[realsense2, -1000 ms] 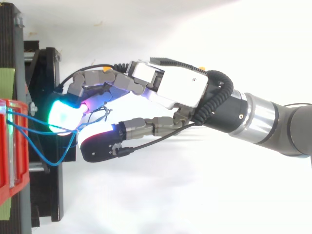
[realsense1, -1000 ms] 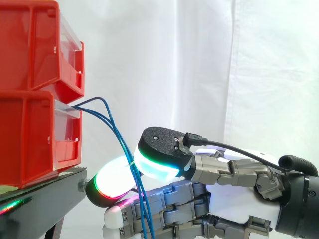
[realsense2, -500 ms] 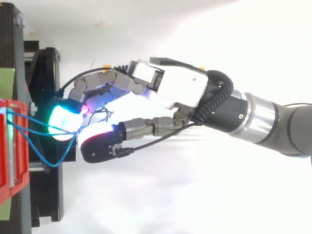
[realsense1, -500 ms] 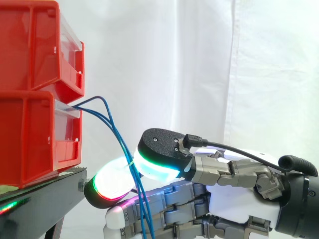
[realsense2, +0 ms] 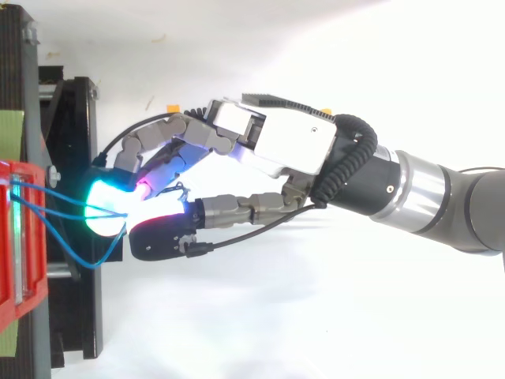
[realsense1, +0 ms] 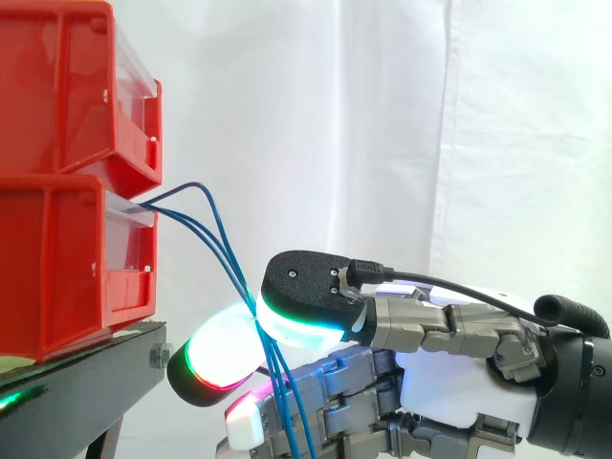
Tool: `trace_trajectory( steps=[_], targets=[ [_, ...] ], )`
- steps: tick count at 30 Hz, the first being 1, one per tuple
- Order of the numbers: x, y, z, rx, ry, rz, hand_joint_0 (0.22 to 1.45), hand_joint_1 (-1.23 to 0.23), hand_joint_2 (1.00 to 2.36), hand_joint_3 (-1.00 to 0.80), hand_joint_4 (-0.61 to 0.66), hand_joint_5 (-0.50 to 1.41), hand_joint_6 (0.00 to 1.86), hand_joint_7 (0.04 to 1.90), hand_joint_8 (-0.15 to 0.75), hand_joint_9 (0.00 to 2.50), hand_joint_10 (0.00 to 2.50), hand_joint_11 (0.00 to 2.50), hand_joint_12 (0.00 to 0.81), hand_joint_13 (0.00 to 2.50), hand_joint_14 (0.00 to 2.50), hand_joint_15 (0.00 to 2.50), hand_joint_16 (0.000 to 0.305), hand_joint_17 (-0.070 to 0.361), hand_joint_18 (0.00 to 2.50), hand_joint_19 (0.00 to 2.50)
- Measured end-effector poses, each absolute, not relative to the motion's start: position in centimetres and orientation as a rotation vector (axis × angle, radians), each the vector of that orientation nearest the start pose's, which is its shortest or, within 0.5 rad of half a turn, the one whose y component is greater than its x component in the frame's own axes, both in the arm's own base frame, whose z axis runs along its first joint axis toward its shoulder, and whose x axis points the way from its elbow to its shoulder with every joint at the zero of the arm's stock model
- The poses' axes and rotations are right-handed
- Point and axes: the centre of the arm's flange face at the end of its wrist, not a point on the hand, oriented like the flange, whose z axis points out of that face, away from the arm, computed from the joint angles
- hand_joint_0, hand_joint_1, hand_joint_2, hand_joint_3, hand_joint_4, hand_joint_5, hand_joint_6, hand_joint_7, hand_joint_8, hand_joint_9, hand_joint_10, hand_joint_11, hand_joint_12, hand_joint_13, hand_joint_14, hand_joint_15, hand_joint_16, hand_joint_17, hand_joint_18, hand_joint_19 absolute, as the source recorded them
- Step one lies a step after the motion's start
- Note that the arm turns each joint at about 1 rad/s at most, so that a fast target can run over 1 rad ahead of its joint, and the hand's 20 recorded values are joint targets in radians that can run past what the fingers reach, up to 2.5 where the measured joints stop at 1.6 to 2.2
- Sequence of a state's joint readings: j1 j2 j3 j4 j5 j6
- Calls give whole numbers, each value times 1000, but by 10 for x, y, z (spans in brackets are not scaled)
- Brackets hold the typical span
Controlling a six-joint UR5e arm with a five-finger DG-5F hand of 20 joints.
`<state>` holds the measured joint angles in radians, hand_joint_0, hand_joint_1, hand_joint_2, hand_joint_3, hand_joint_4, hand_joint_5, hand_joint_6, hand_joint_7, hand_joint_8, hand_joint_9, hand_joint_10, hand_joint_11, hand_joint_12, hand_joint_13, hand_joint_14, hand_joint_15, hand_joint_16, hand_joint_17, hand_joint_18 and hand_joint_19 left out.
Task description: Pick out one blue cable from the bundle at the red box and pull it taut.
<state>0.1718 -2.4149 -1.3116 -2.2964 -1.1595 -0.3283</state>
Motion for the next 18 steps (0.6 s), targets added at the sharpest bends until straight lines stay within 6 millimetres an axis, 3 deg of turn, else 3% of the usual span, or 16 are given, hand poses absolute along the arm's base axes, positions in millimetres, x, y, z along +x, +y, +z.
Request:
trace_trajectory(
  steps=[12,18],
  targets=[
    [778,-43,158,1002,963,951,518,-679,1325,-2,12,-100,913,973,382,1057,11,432,430,951,11,374,63,142,843,406],
    [787,-48,171,1015,993,1025,509,-683,1369,-7,4,-96,911,996,377,1073,11,447,432,970,12,394,64,144,861,403]
  ],
)
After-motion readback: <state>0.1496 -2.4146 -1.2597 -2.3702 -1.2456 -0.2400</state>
